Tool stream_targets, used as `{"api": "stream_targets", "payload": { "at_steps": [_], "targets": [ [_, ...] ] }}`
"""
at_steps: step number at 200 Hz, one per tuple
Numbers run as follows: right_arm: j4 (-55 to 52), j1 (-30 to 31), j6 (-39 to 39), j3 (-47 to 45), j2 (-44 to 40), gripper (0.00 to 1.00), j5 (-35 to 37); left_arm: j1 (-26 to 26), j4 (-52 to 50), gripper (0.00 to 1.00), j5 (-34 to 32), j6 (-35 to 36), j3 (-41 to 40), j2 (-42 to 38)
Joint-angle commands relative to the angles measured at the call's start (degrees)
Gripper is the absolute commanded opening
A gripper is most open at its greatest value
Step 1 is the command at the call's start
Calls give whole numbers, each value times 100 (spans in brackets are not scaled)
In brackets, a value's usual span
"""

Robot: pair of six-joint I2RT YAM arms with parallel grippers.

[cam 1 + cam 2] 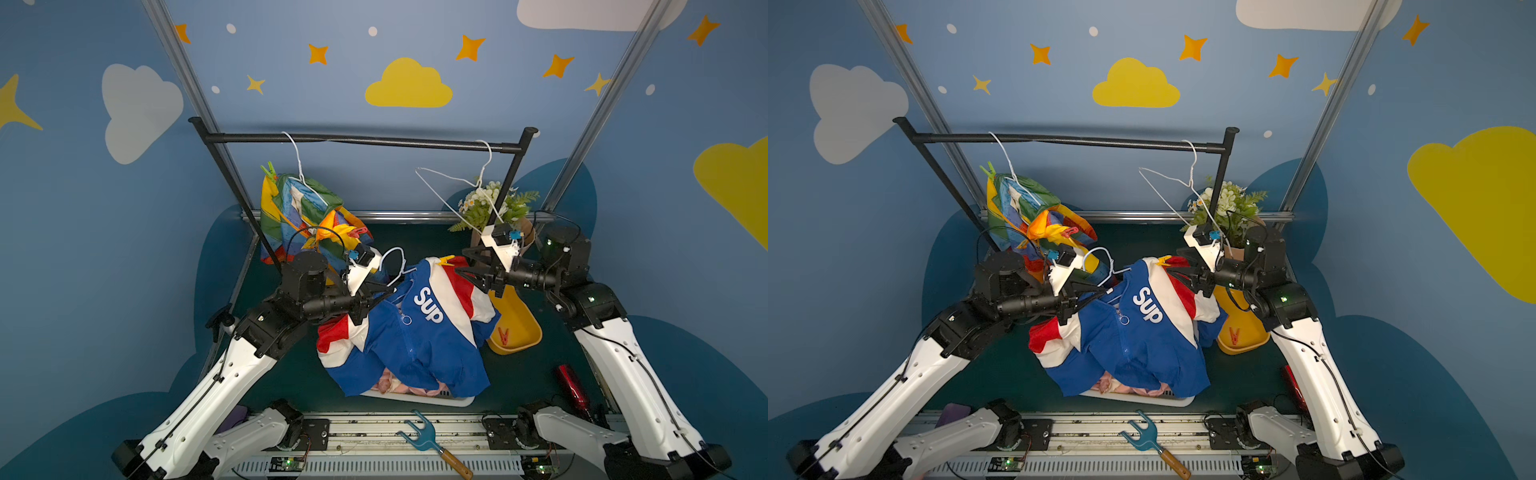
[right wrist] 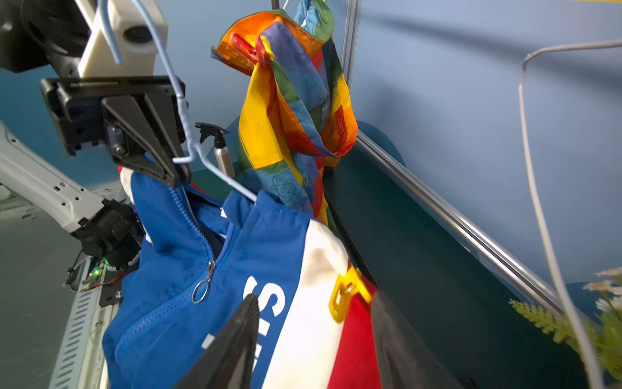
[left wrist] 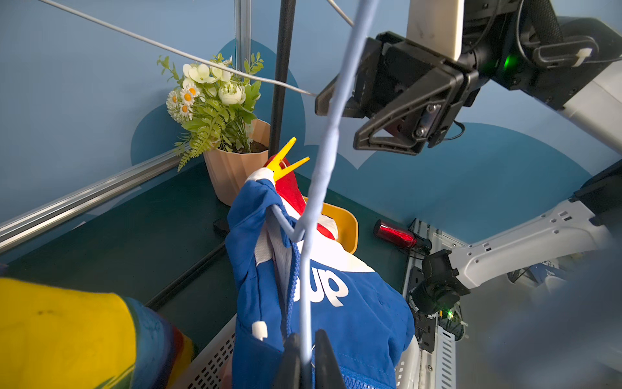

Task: Remove the clothespins securing jackets to the hanger
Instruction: Adjust the jacket in the basket.

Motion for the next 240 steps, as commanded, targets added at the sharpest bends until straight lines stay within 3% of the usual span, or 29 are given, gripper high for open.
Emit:
{"api": "stream_targets", "payload": {
  "at_steps": [1,125,206,240],
  "targets": [
    [-700,-29,-786,-24,-131,56,-21,-16,267,10,184,-99,20,-89],
    [-913,615,-2314,355,447,55,1886,-139,115,11,326,-126,99,-15],
    [-1107,697,-2504,715,464,53,1893,-261,108,11,362,-47,108,135],
    [-1339,848,-2652,733,558,43,2104,-262,126,11,344,-42,103,102]
  ]
}}
